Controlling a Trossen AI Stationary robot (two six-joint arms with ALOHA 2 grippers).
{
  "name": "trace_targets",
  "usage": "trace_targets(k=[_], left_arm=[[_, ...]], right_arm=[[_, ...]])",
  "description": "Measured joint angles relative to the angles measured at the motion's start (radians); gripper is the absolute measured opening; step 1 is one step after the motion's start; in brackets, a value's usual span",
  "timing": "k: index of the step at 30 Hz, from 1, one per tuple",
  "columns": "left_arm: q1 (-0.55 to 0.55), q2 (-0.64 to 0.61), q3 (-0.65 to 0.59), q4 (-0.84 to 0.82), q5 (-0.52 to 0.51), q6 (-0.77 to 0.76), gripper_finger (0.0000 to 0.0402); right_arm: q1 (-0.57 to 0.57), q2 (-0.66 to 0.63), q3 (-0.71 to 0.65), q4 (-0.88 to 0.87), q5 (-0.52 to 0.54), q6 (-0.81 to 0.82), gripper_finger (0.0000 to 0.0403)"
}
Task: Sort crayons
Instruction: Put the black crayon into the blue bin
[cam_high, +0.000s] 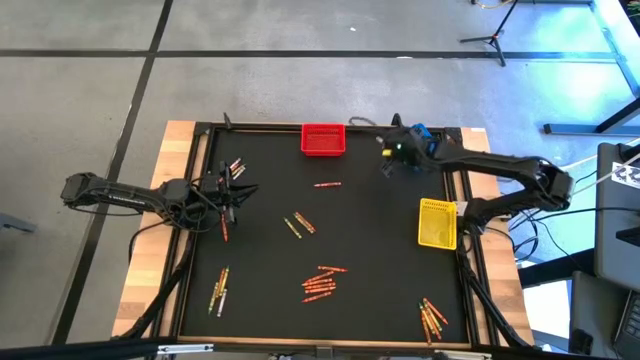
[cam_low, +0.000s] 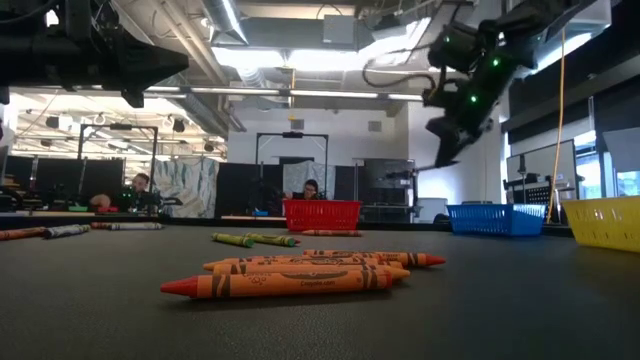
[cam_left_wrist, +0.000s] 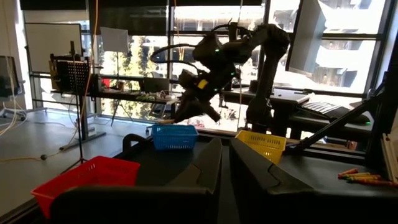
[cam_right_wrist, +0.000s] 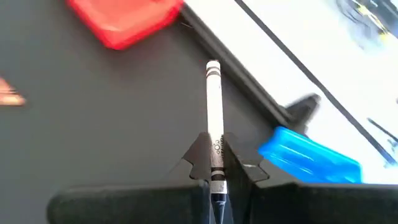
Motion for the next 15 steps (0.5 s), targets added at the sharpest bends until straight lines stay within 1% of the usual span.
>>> trace_targets(k=[2, 8, 11, 15], left_arm=[[0.0, 0.0, 0.0, 0.0, 0.0, -0.001, 0.0025], [0.0, 0.0, 0.0, 0.0, 0.0, -0.021, 0.0025], [0.0, 0.0, 0.0, 0.0, 0.0, -0.026, 0.0025], [0.001, 0.0, 0.0, 0.0, -0.001, -0.021, 0.0025]], right_arm=[[-0.07, 0.0, -0.01, 0.007, -0.004, -0.01, 0.0021], [-0.264, 0.0, -0.1, 0.025, -0.078, -0.017, 0.0021], [-0.335, 0.0, -0.144, 0.022, -0.104, -0.018, 0.0021], [-0.394, 0.0, -0.183, 0.023, -0.148, -0.006, 0.0021]])
